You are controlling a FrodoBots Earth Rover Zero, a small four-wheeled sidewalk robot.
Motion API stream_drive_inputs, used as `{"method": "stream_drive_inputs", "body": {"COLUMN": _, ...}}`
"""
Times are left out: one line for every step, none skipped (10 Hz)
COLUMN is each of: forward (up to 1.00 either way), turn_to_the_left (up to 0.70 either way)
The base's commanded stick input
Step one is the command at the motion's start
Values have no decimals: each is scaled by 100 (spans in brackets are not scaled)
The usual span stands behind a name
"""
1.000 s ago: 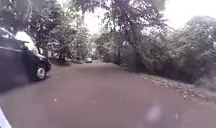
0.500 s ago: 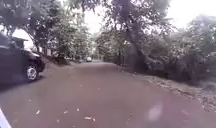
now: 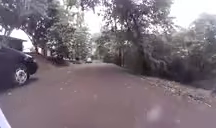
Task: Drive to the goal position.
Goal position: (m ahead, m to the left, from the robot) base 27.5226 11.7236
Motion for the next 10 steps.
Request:
{"method": "stream_drive_inputs", "body": {"forward": 85, "turn_to_the_left": 0}}
{"method": "stream_drive_inputs", "body": {"forward": 85, "turn_to_the_left": 0}}
{"method": "stream_drive_inputs", "body": {"forward": 85, "turn_to_the_left": 0}}
{"method": "stream_drive_inputs", "body": {"forward": 85, "turn_to_the_left": 0}}
{"method": "stream_drive_inputs", "body": {"forward": 85, "turn_to_the_left": 14}}
{"method": "stream_drive_inputs", "body": {"forward": 85, "turn_to_the_left": 34}}
{"method": "stream_drive_inputs", "body": {"forward": 85, "turn_to_the_left": 28}}
{"method": "stream_drive_inputs", "body": {"forward": 85, "turn_to_the_left": 0}}
{"method": "stream_drive_inputs", "body": {"forward": 85, "turn_to_the_left": 0}}
{"method": "stream_drive_inputs", "body": {"forward": 85, "turn_to_the_left": 0}}
